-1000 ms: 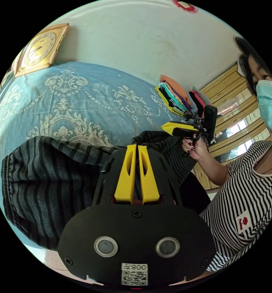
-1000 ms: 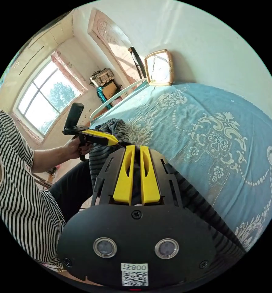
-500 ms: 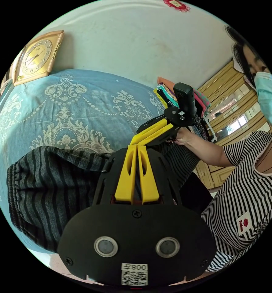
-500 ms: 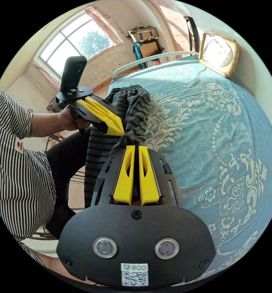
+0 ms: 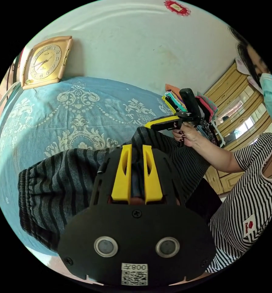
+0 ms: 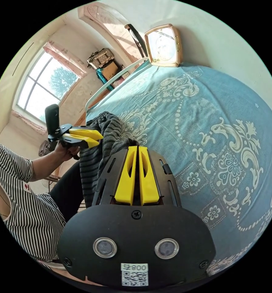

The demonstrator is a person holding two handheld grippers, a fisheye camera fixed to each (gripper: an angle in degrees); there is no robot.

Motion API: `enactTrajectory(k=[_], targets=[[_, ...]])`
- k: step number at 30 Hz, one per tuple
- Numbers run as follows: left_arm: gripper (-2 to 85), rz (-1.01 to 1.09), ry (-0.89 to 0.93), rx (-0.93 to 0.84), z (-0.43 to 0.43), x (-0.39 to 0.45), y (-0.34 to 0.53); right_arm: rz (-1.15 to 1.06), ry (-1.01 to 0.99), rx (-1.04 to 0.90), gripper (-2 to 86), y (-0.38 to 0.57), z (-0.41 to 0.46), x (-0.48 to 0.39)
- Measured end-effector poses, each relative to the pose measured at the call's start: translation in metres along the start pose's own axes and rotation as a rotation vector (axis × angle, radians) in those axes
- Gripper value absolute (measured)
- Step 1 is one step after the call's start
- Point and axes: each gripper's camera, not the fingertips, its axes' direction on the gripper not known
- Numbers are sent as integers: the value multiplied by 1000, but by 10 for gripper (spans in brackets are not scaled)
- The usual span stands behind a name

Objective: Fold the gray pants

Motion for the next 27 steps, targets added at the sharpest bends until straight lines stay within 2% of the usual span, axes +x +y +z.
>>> enactTrajectory(k=[3, 8, 12, 14, 17, 23, 27], targets=[[73, -89, -173, 8, -14, -21, 9, 40, -17, 0, 4, -4, 1, 10], [95, -428, -455, 81, -63, -88, 43, 72, -39, 21, 4, -6, -3, 22], [101, -577, -447, 42, -77, -132, 60, 97, -56, 29, 4, -9, -6, 30], [98, -649, -302, 1, -74, -157, 69, 108, -57, 31, 4, -10, -8, 34], [77, -671, -205, 21, -82, -170, 79, 126, -63, 34, 4, -12, -11, 40], [22, -560, -300, 170, -123, -145, 94, 204, -115, 72, 4, -12, -19, 59], [8, -634, -337, 313, -144, -144, 111, 252, -129, 77, 4, -13, -21, 71]])
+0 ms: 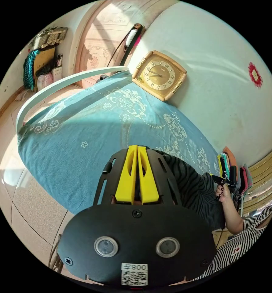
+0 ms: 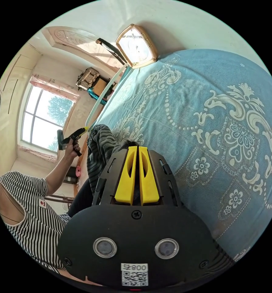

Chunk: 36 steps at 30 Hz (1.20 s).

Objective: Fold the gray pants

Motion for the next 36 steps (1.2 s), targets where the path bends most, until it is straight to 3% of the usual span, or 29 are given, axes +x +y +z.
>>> enactTrajectory(k=[4, 10, 14, 19, 23, 28, 33, 36], targets=[[14, -5, 57, -9, 0, -11, -3, -3, 17, -22, 4, -7, 1, 6], [117, 198, 65, -300, 52, 25, -28, -16, 20, -22, 5, -10, -3, 10], [100, 283, -62, -485, 88, 44, -35, 6, -7, -9, 5, -8, -8, 17], [40, 344, -84, -354, 56, 64, -35, -1, -29, 14, 5, -6, -18, 18], [29, 251, -73, -209, 30, 63, -20, 27, -15, 44, 4, -4, -25, 25], [29, 92, -36, -224, 60, 56, -4, 131, 33, -12, 4, -20, -5, 54], [46, 142, -103, -215, 71, 88, -9, 201, 41, -56, 4, -26, 10, 74], [53, 155, -168, -105, 65, 119, -4, 201, 33, -50, 4, -22, 11, 78]])
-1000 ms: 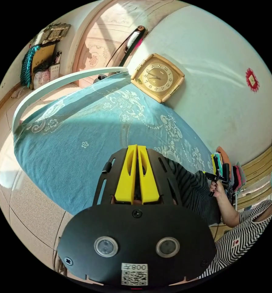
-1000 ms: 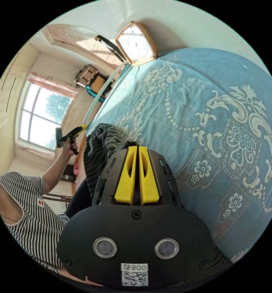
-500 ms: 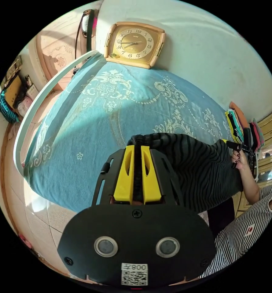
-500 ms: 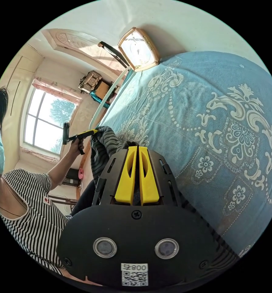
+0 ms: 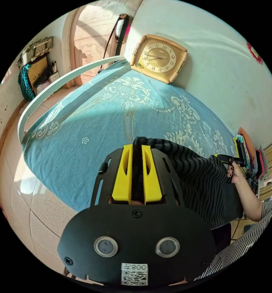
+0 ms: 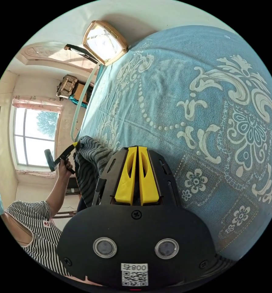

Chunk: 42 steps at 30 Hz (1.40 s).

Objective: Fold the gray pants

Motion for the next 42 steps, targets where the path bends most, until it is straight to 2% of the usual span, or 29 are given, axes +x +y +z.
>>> enactTrajectory(k=[3, 7, 8, 11, 14, 19, 23, 27, 30, 33, 37, 39, 40, 42], targets=[[45, 163, 30, 55, -1, 63, 3, 17, -39, 13, 4, 6, 0, 8], [13, 505, 345, -83, 37, 182, 2, 7, -24, 8, 4, 13, 1, 8], [9, 585, 331, -152, 51, 213, 0, 4, -25, 10, 4, 16, 1, 9], [4, 689, 283, -214, 79, 267, -5, -22, -31, 3, 4, 24, 1, 8], [2, 712, 231, -268, 103, 297, -8, -57, -60, 12, 2, 33, -4, 9], [1, 649, 278, -257, 111, 318, -18, -146, -90, 132, 1, 61, -36, 4], [1, 683, 243, -247, 115, 345, -19, -266, 31, 28, -1, 83, -18, -19], [1, 660, 268, -261, 113, 359, -23, -293, 206, -55, -3, 91, 9, -22], [1, 638, 308, -218, 108, 373, -27, -252, 120, -28, -1, 101, 5, -15], [1, 665, 262, -292, 128, 392, -28, -231, 118, 61, 0, 123, -13, -14], [1, 651, 290, -267, 132, 406, -29, -220, 257, 176, 0, 181, -46, -21], [1, 660, 278, -259, 132, 413, -28, -187, 318, 121, 1, 201, -39, -15], [1, 661, 272, -260, 133, 418, -28, -176, 349, 36, 1, 211, -25, -9], [1, 653, 260, -267, 132, 426, -28, -159, 313, 120, 1, 225, -24, -4]])
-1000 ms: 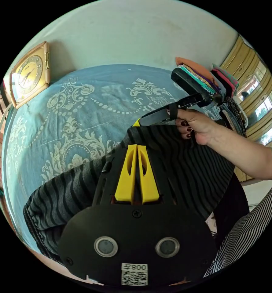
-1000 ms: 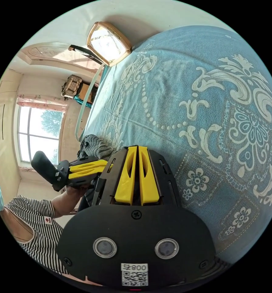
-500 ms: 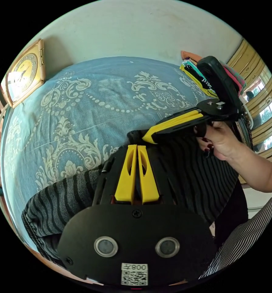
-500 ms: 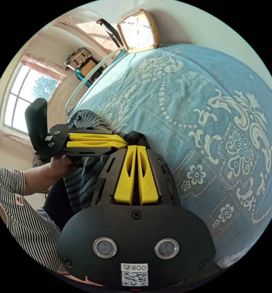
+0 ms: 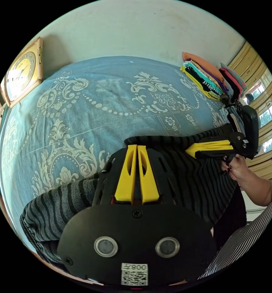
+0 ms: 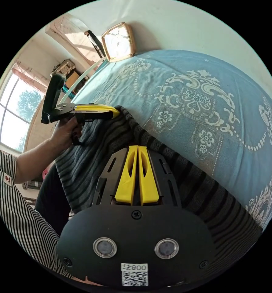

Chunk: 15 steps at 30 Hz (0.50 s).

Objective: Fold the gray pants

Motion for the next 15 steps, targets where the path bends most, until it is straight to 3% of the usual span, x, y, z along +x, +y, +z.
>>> enactTrajectory(k=[4, 7, 9, 15], targets=[[0, 53, 17, 79, -12, 28, -4, -16, 46, 42, 1, 12, -11, -10], [1, 129, 38, -5, 5, 51, -10, -10, 86, 46, 1, 31, -16, -14], [0, 130, 19, 4, 14, 56, -9, 29, 56, -22, 1, 44, -6, -6], [0, 137, 53, 51, 6, 68, -8, 73, -14, 54, 1, 77, -12, -2]])
